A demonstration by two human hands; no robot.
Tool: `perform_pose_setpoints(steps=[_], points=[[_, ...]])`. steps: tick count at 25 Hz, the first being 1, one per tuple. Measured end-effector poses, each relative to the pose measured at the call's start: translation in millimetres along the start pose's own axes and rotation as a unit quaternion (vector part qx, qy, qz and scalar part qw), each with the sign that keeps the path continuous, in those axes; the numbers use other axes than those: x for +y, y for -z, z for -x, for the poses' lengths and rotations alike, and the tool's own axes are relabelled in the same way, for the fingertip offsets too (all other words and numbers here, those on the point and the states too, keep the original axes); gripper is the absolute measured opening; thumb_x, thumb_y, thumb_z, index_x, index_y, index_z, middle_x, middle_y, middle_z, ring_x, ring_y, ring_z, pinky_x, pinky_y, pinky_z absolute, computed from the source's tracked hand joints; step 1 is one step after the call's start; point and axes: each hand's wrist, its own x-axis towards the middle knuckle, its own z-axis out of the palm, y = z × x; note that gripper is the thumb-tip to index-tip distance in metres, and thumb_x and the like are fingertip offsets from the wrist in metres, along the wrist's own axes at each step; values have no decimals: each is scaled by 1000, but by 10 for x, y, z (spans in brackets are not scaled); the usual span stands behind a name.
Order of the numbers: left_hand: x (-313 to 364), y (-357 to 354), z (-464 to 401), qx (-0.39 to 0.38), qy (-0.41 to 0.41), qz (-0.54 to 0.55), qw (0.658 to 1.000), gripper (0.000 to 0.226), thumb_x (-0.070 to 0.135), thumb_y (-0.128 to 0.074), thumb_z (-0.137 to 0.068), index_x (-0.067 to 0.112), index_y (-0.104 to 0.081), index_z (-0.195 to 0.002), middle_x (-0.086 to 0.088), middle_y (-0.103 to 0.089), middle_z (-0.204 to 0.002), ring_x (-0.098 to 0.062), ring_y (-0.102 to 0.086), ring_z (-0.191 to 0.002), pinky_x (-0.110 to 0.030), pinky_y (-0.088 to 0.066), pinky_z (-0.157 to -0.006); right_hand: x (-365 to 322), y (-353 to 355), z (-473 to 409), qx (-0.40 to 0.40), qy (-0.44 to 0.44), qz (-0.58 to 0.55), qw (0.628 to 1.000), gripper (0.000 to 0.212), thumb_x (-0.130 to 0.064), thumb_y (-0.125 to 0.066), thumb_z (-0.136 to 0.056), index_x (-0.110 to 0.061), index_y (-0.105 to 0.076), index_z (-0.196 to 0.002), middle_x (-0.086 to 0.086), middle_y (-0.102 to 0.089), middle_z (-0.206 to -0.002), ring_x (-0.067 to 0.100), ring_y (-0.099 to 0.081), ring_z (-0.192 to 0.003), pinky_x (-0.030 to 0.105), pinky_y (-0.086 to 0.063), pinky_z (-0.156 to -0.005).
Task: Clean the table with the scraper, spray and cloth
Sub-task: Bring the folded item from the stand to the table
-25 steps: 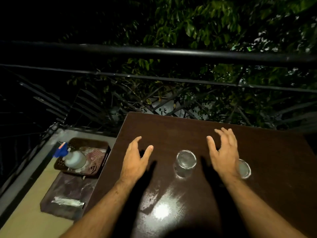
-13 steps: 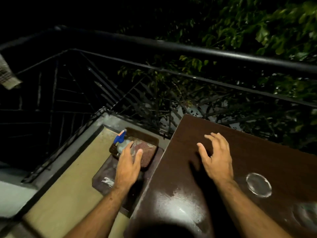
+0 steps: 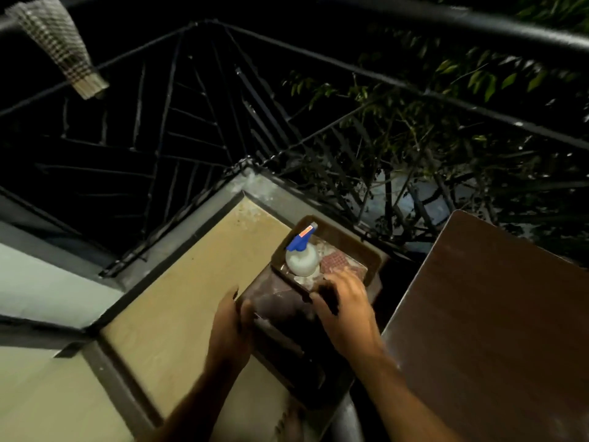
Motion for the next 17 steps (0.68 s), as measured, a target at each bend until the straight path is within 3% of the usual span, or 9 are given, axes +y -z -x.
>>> perform_pose_setpoints(steps=[2, 7, 10, 12, 13, 15, 17], points=[[-157, -21, -90, -15, 19, 10, 1000, 63, 52, -38, -102, 14, -36, -152, -12, -41, -157, -29, -41, -142, -45, -35, -115, -35, -314, -34, -30, -4, -21, 999, 52, -58, -53, -89, -25, -56, -129, -10, -51, -137, 8, -40, -134, 32, -37, -112], [-402, -112, -366, -49, 67, 13, 997, 92, 80, -21, -84, 24, -27, -156, -3, -35, -161, -27, -40, -143, -46, -35, -117, -10, -901, 14, -83, -82, -65, 991, 60, -55, -68, -81, -28, -51, -132, -12, -52, -128, 3, -49, -117, 23, -49, -97], [-526, -168, -524, -64, 82, 41, 994, 107, 91, -17, -75, 23, -26, -157, -1, -36, -160, -25, -42, -142, -34, -35, -112, -3, -1142, -19, -95, -101, -23, 990, 74, -75, -58, -78, -29, -52, -135, -11, -45, -136, 7, -44, -125, 19, -44, -100], [-558, -204, -549, -73, 92, 46, 992, 91, 81, -24, -85, 22, -30, -154, 6, -48, -148, -5, -51, -128, -12, -34, -102, 10, -1261, -53, -97, -66, 24, 993, 86, -88, -37, -77, -27, -55, -135, -6, -42, -143, 13, -40, -134, 30, -42, -108], [-551, -215, -538, -76, 87, 52, 992, 71, 69, -31, -95, 24, -36, -150, 15, -55, -131, 13, -53, -108, 1, -34, -89, 33, -1304, -59, -88, -54, 28, 994, 86, -88, -35, -78, -25, -57, -133, -4, -43, -143, 14, -40, -135, 32, -41, -109], [-596, -257, -526, -73, 85, 46, 993, 34, 45, -35, -105, 30, -46, -134, 30, -46, -99, 30, -49, -81, 5, -37, -65, 82, -1389, -40, -66, -53, 13, 996, 79, -84, -45, -79, -24, -59, -129, -3, -49, -135, 15, -45, -128, 31, -43, -105], [-655, -291, -526, -64, 71, 38, 995, 32, 42, -34, -106, 29, -48, -132, 33, -41, -94, 35, -45, -82, 2, -37, -63, 95, -1423, -14, -92, -84, -3, 992, 77, -82, -54, -76, -27, -55, -130, -6, -52, -129, 13, -47, -122, 26, -45, -100]])
